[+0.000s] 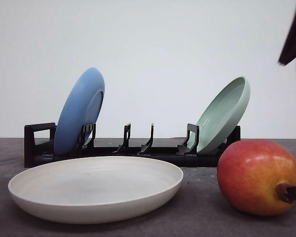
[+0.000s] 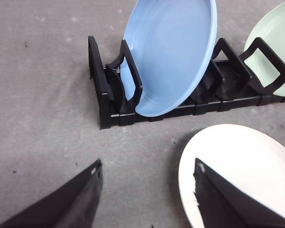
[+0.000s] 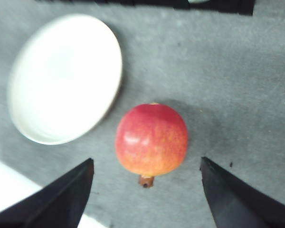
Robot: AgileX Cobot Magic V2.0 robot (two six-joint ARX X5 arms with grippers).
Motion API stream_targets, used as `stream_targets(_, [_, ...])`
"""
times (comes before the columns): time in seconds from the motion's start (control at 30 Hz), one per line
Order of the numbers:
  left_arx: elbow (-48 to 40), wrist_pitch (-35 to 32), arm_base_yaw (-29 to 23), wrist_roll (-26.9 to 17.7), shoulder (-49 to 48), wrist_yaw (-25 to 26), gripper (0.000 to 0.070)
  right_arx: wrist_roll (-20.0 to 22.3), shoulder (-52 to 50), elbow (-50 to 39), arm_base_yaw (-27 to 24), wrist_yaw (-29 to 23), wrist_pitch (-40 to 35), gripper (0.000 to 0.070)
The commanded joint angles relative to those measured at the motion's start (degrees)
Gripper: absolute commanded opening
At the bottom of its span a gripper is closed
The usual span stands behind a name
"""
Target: Place pomegranate in white plate
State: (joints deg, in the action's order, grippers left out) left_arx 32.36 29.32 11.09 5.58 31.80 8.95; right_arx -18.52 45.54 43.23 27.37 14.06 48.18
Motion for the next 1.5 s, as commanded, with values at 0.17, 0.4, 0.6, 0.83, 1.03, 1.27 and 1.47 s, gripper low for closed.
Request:
stream_targets(0.17, [0.4,-0.7,0.0,-1.9,0.5,-0.6,0.0364,-3.4,11.6,3.3,8.1,-6.4,-0.8,0.0527])
stream_targets(0.4, [0.4,-0.7,0.0,-2.7,0.5,-0.6,0.0358,-7.3,21.2,3.4,12.2,-10.4,-4.9,0.0628])
stream_targets(0.6, [0.4,-0.7,0.0,-3.2,0.5,-1.3,0.0358,-9.0,26.2,3.4,12.8,-11.1,-7.7,0.0628])
stream_targets(0.83, [0.4,-0.8,0.0,-3.2,0.5,-1.4,0.0355,-9.2,29.9,3.4,12.8,-10.0,-7.7,0.0627])
stream_targets(1.03, [0.4,-1.0,0.0,-3.2,0.5,-1.4,0.0355,-9.2,31.4,3.4,12.8,-9.1,-7.8,0.0603])
stream_targets(1.27, [0.4,-1.1,0.0,-3.3,0.5,-1.4,0.0355,-8.1,31.5,3.6,12.7,-6.3,-7.7,0.0502])
stream_targets(1.47, [0.4,-1.1,0.0,-3.4,0.5,-1.4,0.0355,-1.8,31.6,8.7,12.9,-6.1,-2.5,0.0503])
